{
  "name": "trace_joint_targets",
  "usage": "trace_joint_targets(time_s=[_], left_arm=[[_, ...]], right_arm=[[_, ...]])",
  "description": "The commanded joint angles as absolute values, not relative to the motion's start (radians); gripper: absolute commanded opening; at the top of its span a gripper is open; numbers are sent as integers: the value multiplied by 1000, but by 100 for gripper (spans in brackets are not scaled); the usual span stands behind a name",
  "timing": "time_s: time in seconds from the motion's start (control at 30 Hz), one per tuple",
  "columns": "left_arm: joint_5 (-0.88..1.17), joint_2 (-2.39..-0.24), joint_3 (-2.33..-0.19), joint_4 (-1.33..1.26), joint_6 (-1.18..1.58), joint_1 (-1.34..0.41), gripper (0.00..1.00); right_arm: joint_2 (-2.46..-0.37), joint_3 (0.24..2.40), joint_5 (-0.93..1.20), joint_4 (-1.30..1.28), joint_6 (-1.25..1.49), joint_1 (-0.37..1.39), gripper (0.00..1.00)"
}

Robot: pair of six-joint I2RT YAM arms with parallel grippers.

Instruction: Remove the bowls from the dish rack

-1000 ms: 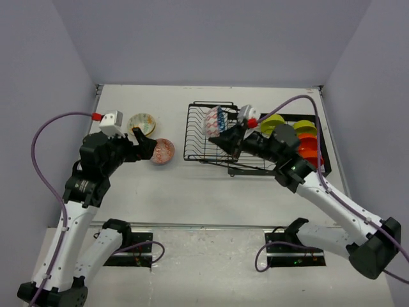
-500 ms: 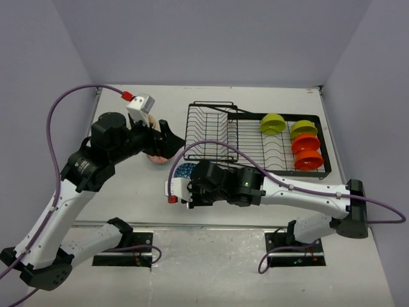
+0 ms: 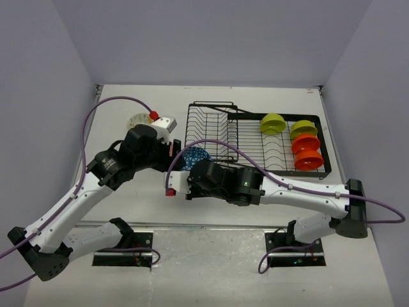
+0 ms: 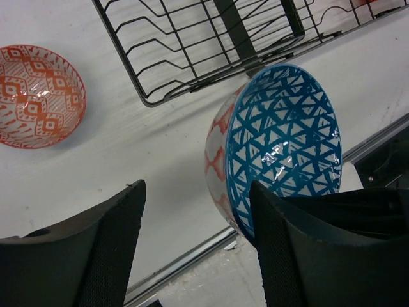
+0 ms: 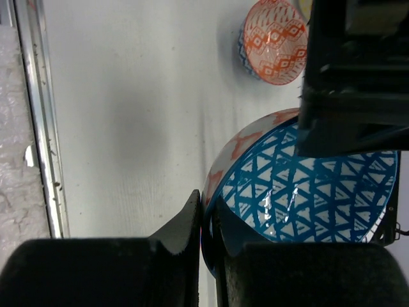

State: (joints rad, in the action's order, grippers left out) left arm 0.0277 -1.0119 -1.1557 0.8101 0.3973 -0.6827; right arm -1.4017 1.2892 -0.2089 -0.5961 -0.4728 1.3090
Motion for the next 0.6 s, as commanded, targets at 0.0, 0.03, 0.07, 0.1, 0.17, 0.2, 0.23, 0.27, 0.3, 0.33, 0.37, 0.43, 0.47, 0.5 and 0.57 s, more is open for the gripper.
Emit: trace_joint_targets(time_s=[0.0, 0.03, 0.07, 0.1, 0.17, 0.2, 0.23, 0.27, 0.3, 0.33, 0.37, 0.43, 0.47, 0.5, 0.57], left_arm=[[-23, -1017, -1152, 799, 382, -707, 66], [-34, -1019, -1152, 802, 383, -710, 60], [-52, -1019, -1152, 807, 387, -712, 57], [-58, -1019, -1155, 811, 388, -712, 52], [-96, -1026, -1163, 824, 394, -713, 40], [-113, -1026, -1172, 827, 399, -712, 31], [-129, -1026, -1178, 828, 408, -712, 26], [-171, -1023, -1184, 830, 416, -712, 22], [-196, -1022, -1195, 828, 426, -712, 12], [-215, -1019, -1200, 827, 436, -712, 0], [-248, -1009, -1204, 819, 454, -712, 0], [-265, -994, -1204, 801, 469, -712, 0], [-290, -974, -1203, 784, 488, -712, 0], [-305, -963, -1200, 778, 497, -712, 0], [-354, -928, -1195, 770, 525, -712, 0]], right_arm=[[-1396, 1299, -355, -440, -515, 1318, 0], [-1402, 1299, -371, -424, -517, 1319, 0], [-1404, 1301, -377, -399, -520, 1325, 0], [-1407, 1298, -386, -381, -523, 1330, 0], [-1419, 1299, -431, -331, -541, 1348, 0], [-1425, 1305, -466, -318, -546, 1356, 0], [-1434, 1307, -485, -284, -558, 1370, 0], [-1439, 1307, -498, -269, -563, 1374, 0], [-1442, 1304, -509, -252, -566, 1381, 0], [-1443, 1304, -526, -221, -563, 1384, 0], [-1445, 1301, -526, -204, -560, 1388, 0], [-1445, 1296, -529, -158, -548, 1390, 0], [-1443, 1293, -535, -144, -543, 1391, 0], [-1445, 1293, -538, -134, -535, 1391, 0], [-1445, 1289, -555, -89, -528, 1393, 8]])
